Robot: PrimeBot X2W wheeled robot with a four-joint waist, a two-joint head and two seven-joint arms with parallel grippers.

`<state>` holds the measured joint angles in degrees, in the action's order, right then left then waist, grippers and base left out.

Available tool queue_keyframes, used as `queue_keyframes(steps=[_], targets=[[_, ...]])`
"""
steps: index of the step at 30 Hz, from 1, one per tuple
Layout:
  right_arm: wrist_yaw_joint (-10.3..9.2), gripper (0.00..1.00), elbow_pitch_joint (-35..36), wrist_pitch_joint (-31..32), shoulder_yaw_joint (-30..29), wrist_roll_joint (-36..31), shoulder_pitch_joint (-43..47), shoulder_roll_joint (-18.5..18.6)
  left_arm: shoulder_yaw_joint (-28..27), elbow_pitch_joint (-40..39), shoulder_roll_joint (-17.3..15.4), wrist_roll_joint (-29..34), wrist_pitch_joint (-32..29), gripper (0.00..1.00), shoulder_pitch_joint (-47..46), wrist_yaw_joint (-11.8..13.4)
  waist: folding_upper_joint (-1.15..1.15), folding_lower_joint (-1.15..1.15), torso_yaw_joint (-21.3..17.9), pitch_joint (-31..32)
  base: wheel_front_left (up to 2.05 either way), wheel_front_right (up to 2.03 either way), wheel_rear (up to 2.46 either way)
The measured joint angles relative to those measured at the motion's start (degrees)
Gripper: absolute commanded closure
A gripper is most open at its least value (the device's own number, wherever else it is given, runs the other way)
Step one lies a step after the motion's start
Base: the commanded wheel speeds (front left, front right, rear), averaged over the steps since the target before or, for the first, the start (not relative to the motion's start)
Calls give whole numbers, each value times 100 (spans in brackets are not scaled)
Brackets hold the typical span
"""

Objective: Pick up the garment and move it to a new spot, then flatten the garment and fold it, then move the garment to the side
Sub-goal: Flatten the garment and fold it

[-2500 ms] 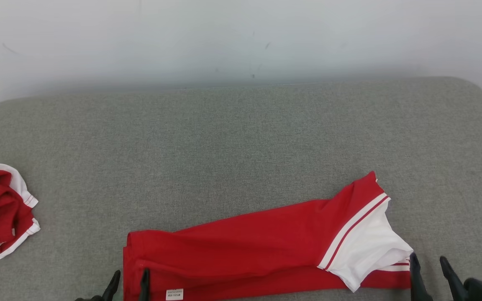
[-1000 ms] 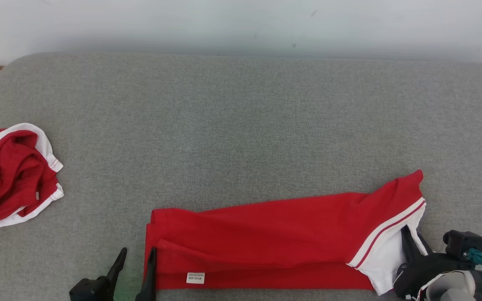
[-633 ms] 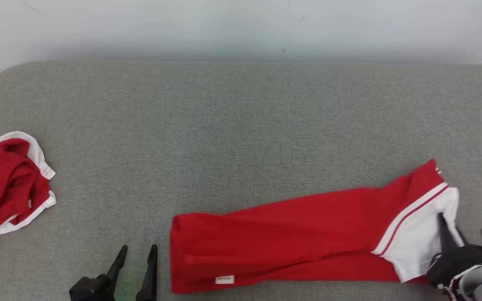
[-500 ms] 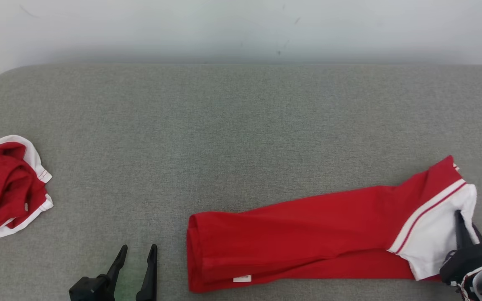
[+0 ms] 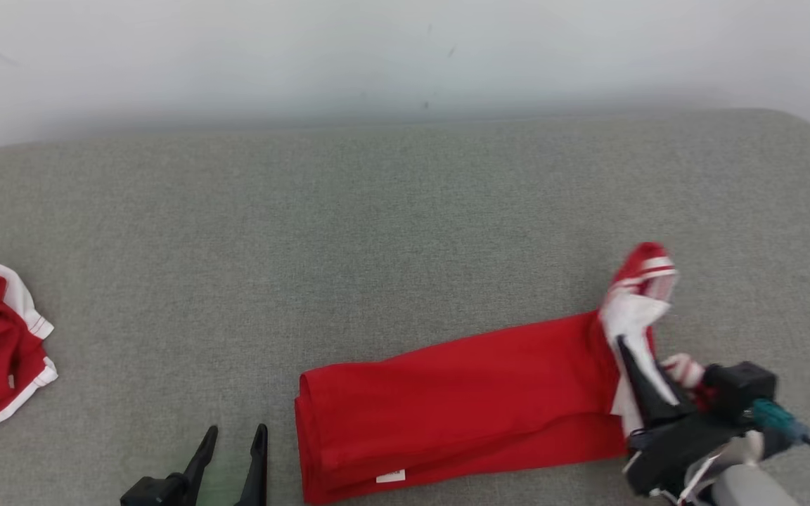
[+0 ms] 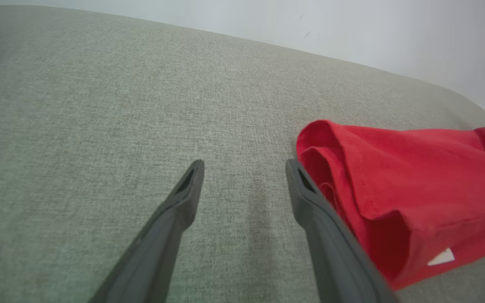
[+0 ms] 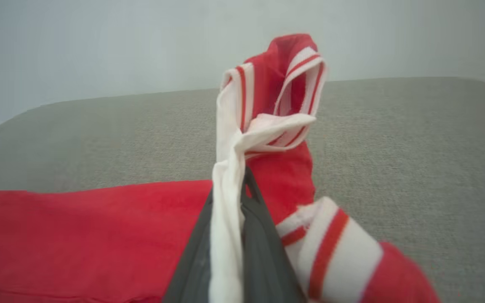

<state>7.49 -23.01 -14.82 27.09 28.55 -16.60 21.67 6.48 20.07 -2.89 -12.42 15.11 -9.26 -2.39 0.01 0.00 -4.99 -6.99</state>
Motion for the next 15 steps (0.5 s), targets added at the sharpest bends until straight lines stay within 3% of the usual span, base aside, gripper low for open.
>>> queue_keyframes(steps=[8,15], targets=[[0,100,972,337,1614,786,-202,147,246,40,2,-169,0,0,9,11,-1,0,-5,139,0,0,0],[0,100,734,426,2606,1033,-673,-134,521,55,2,-272,0,0,8,47,0,0,376,135,0,0,0]])
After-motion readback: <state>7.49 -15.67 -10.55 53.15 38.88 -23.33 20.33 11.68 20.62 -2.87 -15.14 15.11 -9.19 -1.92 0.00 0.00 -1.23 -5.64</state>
